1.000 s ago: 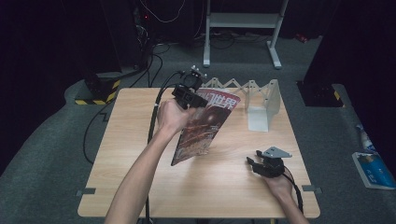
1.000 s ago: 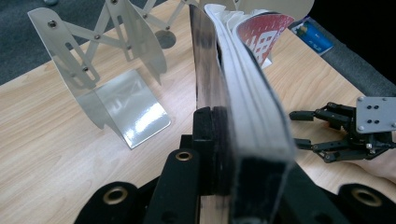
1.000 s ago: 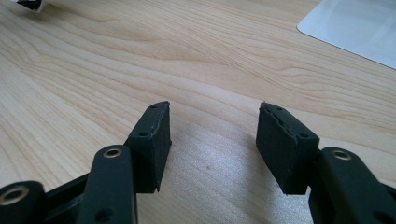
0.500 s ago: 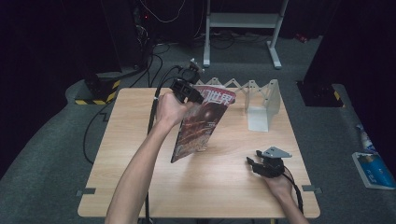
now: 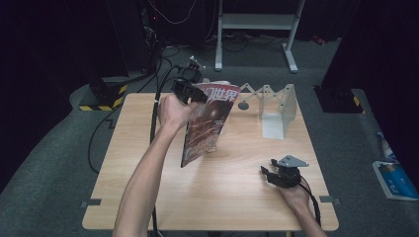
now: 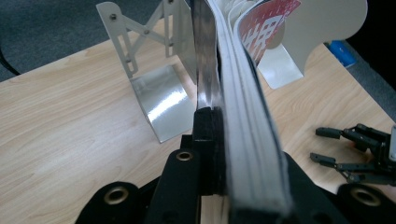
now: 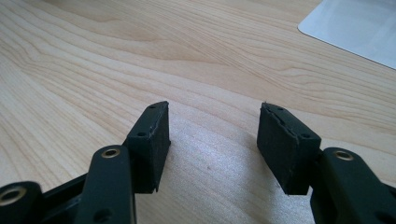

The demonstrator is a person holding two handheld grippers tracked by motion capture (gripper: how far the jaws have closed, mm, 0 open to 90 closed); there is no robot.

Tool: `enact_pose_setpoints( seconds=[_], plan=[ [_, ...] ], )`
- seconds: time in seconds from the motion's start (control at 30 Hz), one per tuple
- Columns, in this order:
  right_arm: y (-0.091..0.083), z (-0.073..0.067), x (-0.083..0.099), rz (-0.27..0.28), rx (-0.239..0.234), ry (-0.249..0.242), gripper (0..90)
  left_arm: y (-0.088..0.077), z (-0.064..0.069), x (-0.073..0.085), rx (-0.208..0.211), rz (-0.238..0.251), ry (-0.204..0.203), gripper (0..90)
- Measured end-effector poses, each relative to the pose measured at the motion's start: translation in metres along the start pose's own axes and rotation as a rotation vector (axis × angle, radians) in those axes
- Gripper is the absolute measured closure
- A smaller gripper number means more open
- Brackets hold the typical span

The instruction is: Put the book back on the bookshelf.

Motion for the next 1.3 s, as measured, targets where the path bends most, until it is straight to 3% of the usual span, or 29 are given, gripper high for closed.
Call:
enact_pose_setpoints(
  seconds=[0.67, 1.3],
  plan=[
    [0.000, 0.000, 0.000, -0.001, 0.001, 0.003, 43.9, 0.005, -0.022, -0.010, -0.014, 0.130, -0.124, 83.6],
    [0.000, 0.000, 0.000, -0.001, 0.002, 0.005, 43.8, 0.018, -0.023, -0.021, -0.023, 0.205, -0.155, 83.7]
  ],
)
Point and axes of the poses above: each handheld gripper's, and its own axes: y roughly forward along the jaws, x roughly out of its underside, z roughly to its right, the point moved 5 cm from there along y, roughly forward along the jaws, and after that the axes turned 9 degrees about -y, right-handed, at the moved point
